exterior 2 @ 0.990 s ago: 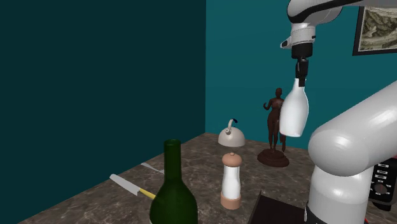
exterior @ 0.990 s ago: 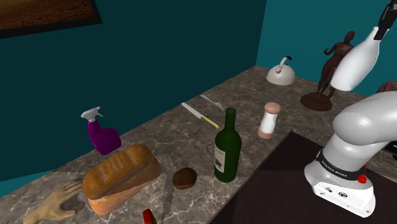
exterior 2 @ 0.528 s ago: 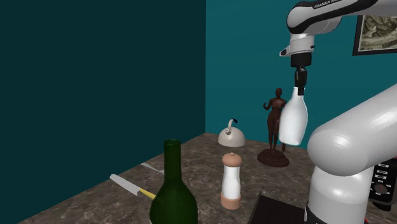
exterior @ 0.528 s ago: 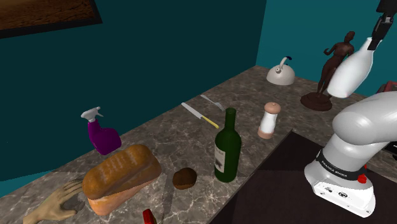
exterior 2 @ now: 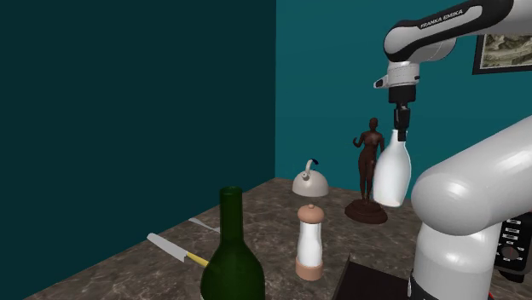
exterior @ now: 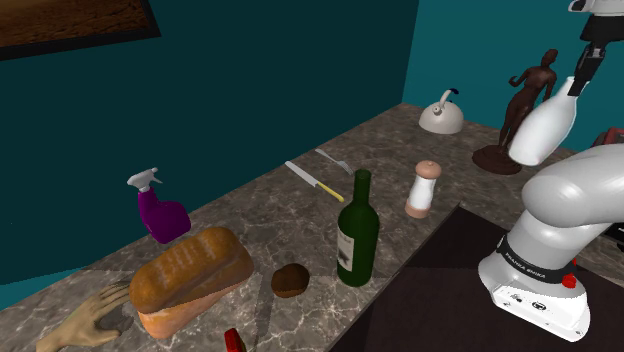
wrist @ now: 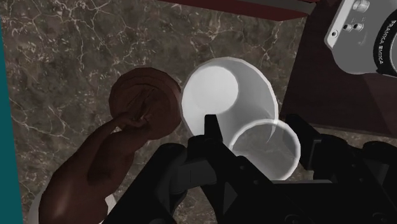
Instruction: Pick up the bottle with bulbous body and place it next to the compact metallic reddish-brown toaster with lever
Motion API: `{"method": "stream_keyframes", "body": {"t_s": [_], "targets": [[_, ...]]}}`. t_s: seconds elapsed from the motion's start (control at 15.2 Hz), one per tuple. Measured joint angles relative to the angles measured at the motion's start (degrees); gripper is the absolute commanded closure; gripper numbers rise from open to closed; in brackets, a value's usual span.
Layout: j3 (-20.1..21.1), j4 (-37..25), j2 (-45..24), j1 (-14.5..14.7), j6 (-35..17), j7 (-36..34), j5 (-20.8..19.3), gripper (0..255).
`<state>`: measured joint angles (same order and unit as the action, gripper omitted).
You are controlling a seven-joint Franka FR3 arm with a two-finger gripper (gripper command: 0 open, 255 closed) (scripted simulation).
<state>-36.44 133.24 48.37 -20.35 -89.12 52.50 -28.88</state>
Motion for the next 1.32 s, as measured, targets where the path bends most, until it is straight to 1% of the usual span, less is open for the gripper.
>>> {"method": "stream_keyframes", "body": {"t_s": [0.46,1.32], "targets": [[-2.08,5.49,0.88,-0.75,-4.71,-0.71,-1.94,255],[-6.96,13.54,0.03,-1.37,-13.89,-1.94,-5.79,255]]}}
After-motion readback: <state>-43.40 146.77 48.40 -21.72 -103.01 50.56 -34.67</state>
